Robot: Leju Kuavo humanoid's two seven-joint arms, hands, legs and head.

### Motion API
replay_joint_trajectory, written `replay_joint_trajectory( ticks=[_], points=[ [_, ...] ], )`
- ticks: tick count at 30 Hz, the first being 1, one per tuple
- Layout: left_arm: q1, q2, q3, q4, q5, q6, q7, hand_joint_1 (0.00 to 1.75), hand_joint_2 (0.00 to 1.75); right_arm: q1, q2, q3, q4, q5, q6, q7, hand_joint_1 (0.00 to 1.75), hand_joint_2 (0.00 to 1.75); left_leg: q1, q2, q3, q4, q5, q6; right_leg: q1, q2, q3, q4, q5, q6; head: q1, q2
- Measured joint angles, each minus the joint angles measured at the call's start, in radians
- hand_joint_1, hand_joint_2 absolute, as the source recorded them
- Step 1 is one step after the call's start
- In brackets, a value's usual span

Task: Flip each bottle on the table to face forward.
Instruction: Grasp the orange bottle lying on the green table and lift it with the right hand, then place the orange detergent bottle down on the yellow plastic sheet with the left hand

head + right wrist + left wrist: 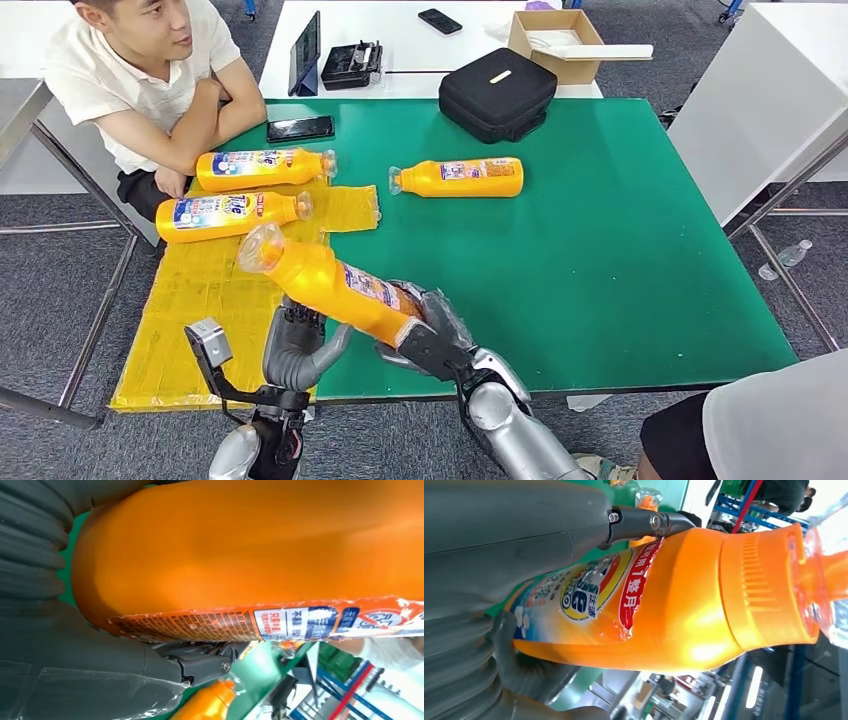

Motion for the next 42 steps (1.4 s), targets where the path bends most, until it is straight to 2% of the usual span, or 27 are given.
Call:
replay_joint_trajectory(
  ticks=[5,6,9,10,19,21,22,24,25,26,42],
  points=[
    [-0.014,0.000,0.001,0.013,0.045,-0.001,0.007,0.00,1.75,-0.011,0.020,0.035,0.011,0.017,-0.009,-0.013,1.64,1.75,0.000,0.000,0.000,0.000,0.000,0.000,0.000,0.000,0.000,0.000,0.000,0.000,0.000,0.000],
    [-0.017,0.000,0.002,0.016,0.051,-0.001,0.008,0.22,1.75,-0.011,0.022,0.042,0.012,0.018,-0.011,-0.015,1.64,1.75,0.000,0.000,0.000,0.000,0.000,0.000,0.000,0.000,0.000,0.000,0.000,0.000,0.000,0.000],
    [-0.022,0.000,0.003,0.023,0.065,-0.007,0.008,1.53,1.75,-0.013,0.025,0.054,0.016,0.016,-0.019,-0.021,1.62,1.75,0.000,0.000,0.000,0.000,0.000,0.000,0.000,0.000,-0.001,0.000,0.000,0.000,0.000,0.000],
    [-0.022,0.000,0.003,0.025,0.074,-0.012,0.010,1.75,1.75,-0.013,0.026,0.057,0.018,0.011,-0.020,-0.024,1.61,1.75,0.000,0.000,-0.001,0.000,0.000,0.000,0.000,0.000,-0.001,0.000,0.000,0.000,0.000,0.000],
    [-0.025,0.000,0.003,0.031,0.119,-0.029,0.012,1.75,1.75,-0.019,0.028,0.063,0.054,-0.028,-0.018,-0.044,1.61,1.75,0.000,0.000,-0.001,0.000,0.000,0.000,0.000,0.000,-0.001,0.000,0.000,0.000,0.000,0.000],
    [-0.025,0.000,0.003,0.031,0.120,-0.029,0.012,1.75,1.75,-0.021,0.028,0.063,0.062,-0.030,-0.019,-0.047,1.50,1.75,0.000,0.000,-0.001,0.000,0.000,0.000,0.000,0.000,-0.001,0.000,0.000,0.000,0.000,0.000],
    [-0.025,0.000,0.003,0.031,0.120,-0.029,0.012,1.75,1.75,-0.021,0.028,0.063,0.066,-0.031,-0.019,-0.048,1.29,1.75,0.000,0.000,-0.001,0.000,0.000,0.000,0.000,0.000,-0.001,0.000,0.000,0.000,0.000,0.000],
    [-0.025,0.000,0.003,0.031,0.119,-0.028,0.012,1.75,1.75,-0.021,0.028,0.062,0.074,-0.034,-0.020,-0.049,0.52,1.75,0.000,0.000,-0.001,0.000,0.000,0.000,0.000,0.000,-0.001,0.000,0.000,0.000,0.000,0.000],
    [-0.024,0.000,0.003,0.031,0.118,-0.028,0.011,1.75,1.75,-0.021,0.029,0.062,0.078,-0.034,-0.020,-0.050,0.19,1.75,0.000,0.000,-0.001,0.000,0.000,0.000,0.000,0.000,-0.001,0.000,0.000,0.000,0.000,0.000],
    [-0.024,0.000,0.003,0.030,0.114,-0.026,0.010,1.75,1.75,-0.020,0.029,0.062,0.082,-0.034,-0.022,-0.050,0.00,1.75,0.000,0.000,-0.001,0.000,0.000,0.000,0.000,0.000,-0.001,0.000,0.000,0.000,0.000,0.000],
    [-0.022,0.002,0.000,0.018,0.081,-0.001,0.006,1.75,1.75,-0.002,0.039,0.048,0.138,-0.022,-0.048,-0.043,0.00,1.75,0.000,0.000,-0.002,0.000,0.000,0.000,0.000,0.000,-0.002,0.000,0.000,0.000,0.000,0.000]
  ],
)
